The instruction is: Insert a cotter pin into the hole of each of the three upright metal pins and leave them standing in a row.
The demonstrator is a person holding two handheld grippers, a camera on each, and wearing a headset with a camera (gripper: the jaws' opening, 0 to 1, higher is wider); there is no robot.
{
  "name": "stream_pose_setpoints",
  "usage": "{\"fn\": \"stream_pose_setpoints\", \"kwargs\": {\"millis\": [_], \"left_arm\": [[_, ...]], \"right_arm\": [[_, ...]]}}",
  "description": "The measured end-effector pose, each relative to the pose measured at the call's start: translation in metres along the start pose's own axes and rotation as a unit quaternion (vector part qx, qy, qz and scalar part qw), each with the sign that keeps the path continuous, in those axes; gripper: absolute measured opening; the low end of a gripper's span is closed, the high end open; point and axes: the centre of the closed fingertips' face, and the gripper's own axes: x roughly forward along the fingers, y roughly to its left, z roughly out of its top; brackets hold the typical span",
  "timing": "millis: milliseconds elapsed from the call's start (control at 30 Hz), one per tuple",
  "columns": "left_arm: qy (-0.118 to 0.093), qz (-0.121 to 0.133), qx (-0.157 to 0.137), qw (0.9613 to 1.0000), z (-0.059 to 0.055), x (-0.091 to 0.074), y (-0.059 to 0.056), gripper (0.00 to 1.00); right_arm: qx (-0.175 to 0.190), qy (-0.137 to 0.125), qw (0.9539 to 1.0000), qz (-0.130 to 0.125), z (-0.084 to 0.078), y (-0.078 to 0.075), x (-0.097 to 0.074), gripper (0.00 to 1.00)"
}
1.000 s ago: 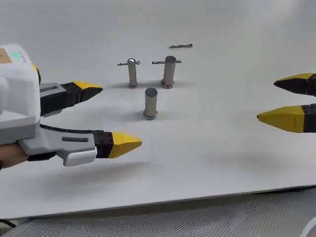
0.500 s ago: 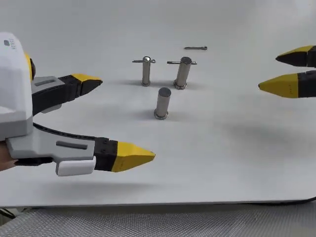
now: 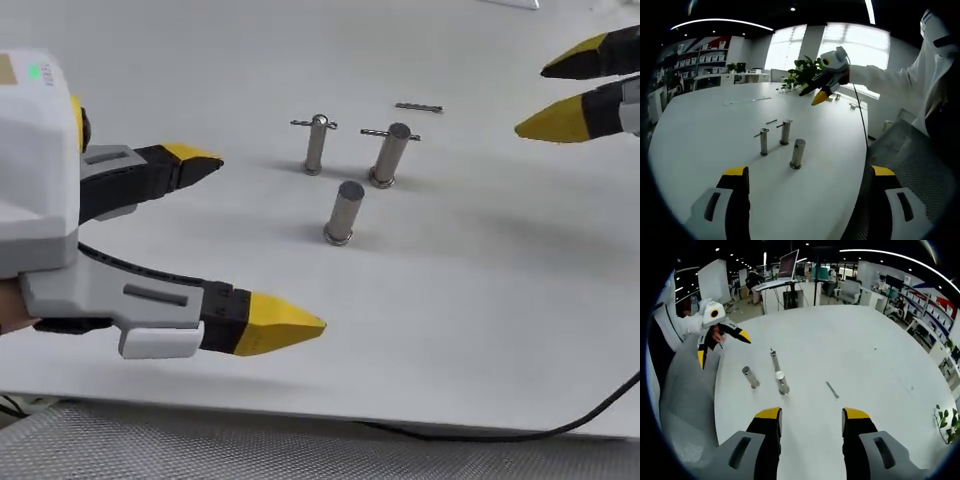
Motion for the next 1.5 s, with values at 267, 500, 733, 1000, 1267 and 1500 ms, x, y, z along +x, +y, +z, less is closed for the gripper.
{"fn": "stream_pose_setpoints", "kwargs": {"millis": [267, 500, 733, 1000, 1267, 1500], "left_arm": [[-0.003, 0.018, -0.010, 0.9998, -0.002, -0.014, 0.009, 0.96], [0.005, 0.038, -0.014, 0.9992, -0.008, -0.026, 0.012, 0.95], [0.006, 0.042, -0.025, 0.9988, -0.014, -0.029, 0.012, 0.91], [0.000, 0.044, -0.036, 0.9984, -0.016, -0.030, 0.011, 0.90], [-0.003, 0.035, -0.037, 0.9987, -0.014, -0.028, 0.005, 0.86], [-0.014, 0.026, -0.030, 0.9991, -0.006, -0.028, 0.002, 0.80]], "right_arm": [[-0.042, 0.035, 0.9981, 0.030, 0.015, -0.017, 0.035, 0.43], [-0.089, 0.093, 0.9902, 0.053, 0.002, -0.021, 0.063, 0.43], [-0.105, 0.113, 0.9855, 0.071, 0.002, -0.028, 0.084, 0.39], [-0.114, 0.149, 0.9784, 0.088, -0.010, -0.034, 0.102, 0.29], [-0.107, 0.171, 0.9753, 0.091, -0.017, -0.043, 0.114, 0.20], [-0.114, 0.187, 0.9711, 0.094, -0.020, -0.048, 0.116, 0.15]]}}
